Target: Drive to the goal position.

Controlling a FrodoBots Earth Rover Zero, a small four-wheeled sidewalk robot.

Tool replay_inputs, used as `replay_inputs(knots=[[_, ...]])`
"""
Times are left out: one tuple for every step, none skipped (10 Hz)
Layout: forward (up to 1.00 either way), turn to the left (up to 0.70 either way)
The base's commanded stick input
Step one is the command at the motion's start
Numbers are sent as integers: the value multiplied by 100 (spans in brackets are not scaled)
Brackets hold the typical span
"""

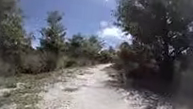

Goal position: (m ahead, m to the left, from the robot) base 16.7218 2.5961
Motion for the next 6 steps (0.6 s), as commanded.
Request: replay_inputs(knots=[[50,0],[50,0],[50,0],[50,0],[50,0],[50,0]])
